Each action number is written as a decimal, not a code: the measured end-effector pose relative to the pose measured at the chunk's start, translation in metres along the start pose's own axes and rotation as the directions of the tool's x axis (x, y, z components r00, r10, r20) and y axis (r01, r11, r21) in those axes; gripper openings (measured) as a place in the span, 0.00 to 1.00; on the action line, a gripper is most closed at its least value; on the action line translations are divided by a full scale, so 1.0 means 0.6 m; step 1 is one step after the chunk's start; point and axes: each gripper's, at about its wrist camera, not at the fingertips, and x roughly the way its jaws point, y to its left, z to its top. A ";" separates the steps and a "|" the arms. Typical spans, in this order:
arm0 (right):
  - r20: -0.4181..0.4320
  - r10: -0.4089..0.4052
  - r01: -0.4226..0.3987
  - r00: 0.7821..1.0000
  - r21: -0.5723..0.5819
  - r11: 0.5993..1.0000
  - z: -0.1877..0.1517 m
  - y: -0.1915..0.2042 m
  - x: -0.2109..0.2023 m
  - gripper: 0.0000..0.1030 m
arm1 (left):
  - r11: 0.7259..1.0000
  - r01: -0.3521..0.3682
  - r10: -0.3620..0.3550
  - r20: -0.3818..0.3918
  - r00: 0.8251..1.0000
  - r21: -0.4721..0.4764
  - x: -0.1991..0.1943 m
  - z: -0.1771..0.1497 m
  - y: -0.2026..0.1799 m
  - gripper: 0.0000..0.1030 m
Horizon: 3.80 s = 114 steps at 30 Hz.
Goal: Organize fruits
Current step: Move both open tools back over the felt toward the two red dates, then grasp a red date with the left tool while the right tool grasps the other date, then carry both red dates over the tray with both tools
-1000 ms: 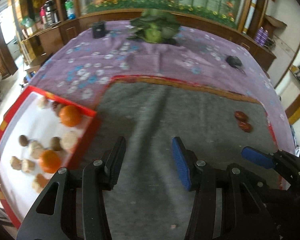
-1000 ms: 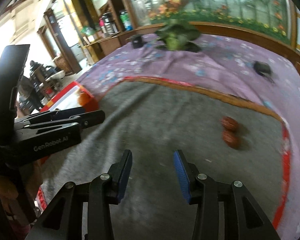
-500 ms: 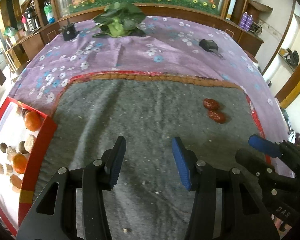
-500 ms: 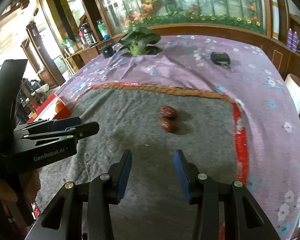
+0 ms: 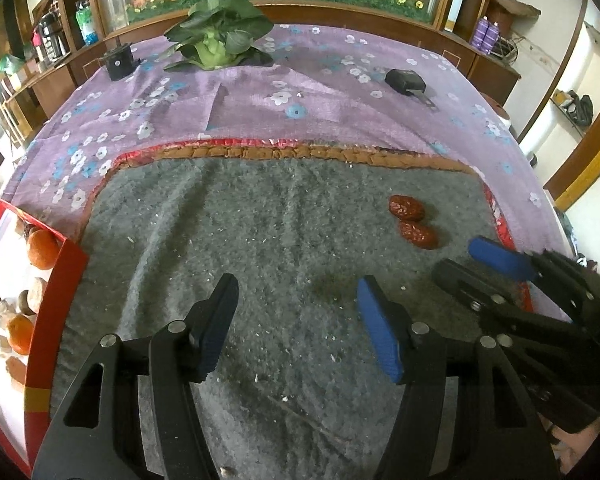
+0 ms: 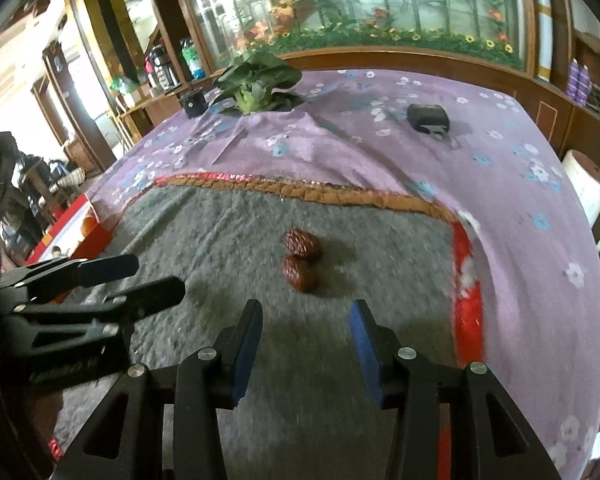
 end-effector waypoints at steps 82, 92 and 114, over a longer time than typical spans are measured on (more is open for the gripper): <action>-0.087 -0.026 0.005 0.996 -0.234 0.972 0.052 0.021 0.065 0.21 | 0.958 0.140 -0.137 -0.029 0.990 0.252 0.024 0.019 0.018 0.25; 0.002 0.115 -0.114 0.993 -0.070 0.991 0.014 0.077 0.002 0.21 | 0.978 0.071 -0.078 0.026 0.997 0.198 -0.027 -0.014 0.069 0.26; -0.058 0.285 -0.291 0.957 -0.190 0.938 0.035 0.313 0.037 0.21 | 0.994 -0.093 0.085 0.110 0.990 0.065 -0.115 -0.053 0.245 0.26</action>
